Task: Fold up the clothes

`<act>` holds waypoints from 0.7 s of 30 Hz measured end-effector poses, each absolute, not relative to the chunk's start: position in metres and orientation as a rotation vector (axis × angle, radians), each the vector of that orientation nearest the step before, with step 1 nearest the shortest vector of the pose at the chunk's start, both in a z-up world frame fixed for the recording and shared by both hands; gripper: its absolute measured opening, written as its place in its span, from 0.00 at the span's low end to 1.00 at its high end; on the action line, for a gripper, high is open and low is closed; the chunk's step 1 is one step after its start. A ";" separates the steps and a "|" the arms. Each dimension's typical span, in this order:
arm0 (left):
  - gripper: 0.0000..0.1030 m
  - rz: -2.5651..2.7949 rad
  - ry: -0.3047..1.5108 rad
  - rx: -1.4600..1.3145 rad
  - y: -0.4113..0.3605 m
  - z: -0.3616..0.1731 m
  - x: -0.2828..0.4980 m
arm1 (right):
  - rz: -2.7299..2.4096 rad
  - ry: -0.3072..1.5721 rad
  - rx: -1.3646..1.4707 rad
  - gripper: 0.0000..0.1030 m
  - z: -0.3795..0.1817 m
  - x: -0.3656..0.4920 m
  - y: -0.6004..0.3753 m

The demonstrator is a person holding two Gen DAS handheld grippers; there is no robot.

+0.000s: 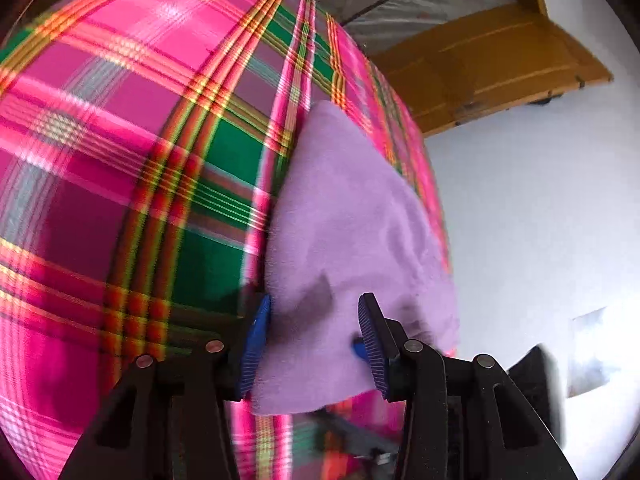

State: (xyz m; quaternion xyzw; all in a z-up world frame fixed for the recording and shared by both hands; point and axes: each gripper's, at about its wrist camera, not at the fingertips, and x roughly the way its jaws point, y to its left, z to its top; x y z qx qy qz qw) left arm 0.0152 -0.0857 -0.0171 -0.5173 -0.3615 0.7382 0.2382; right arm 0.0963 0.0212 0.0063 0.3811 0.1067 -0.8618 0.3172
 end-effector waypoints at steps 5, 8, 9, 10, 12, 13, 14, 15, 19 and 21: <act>0.45 1.962 -1.048 -1.401 -0.085 -0.012 0.011 | -2.299 0.413 0.937 0.58 0.004 0.102 0.006; 0.45 1.939 -1.066 -1.371 -0.084 -0.005 0.008 | -2.307 0.455 0.935 0.58 0.000 0.101 -0.003; 0.45 1.932 -1.066 -1.365 -0.082 -0.004 0.008 | -2.314 0.464 0.942 0.59 -0.002 0.099 -0.005; 0.45 1.930 -1.062 -1.363 -0.080 -0.003 0.007 | -2.327 0.476 0.949 0.59 -0.003 0.097 -0.008; 0.45 1.928 -1.052 -1.364 -0.077 -0.001 0.006 | -2.362 0.500 0.964 0.59 -0.005 0.092 -0.011; 0.45 1.926 -1.048 -1.363 -0.076 -0.001 0.006 | -2.369 0.495 0.971 0.59 -0.005 0.090 -0.011; 0.45 1.927 -1.048 -1.364 -0.076 -0.001 0.006 | -2.374 0.481 0.977 0.59 -0.004 0.087 -0.011; 0.45 1.928 -1.048 -1.368 -0.077 -0.001 0.006 | -2.378 0.462 0.982 0.58 -0.004 0.085 -0.010; 0.45 1.965 -1.050 -1.386 -0.087 -0.005 0.002 | -2.430 0.395 1.011 0.36 -0.001 0.074 -0.002; 0.45 2.004 -1.074 -1.385 -0.094 -0.008 -0.002 | -2.442 0.373 1.013 0.23 0.001 0.072 0.001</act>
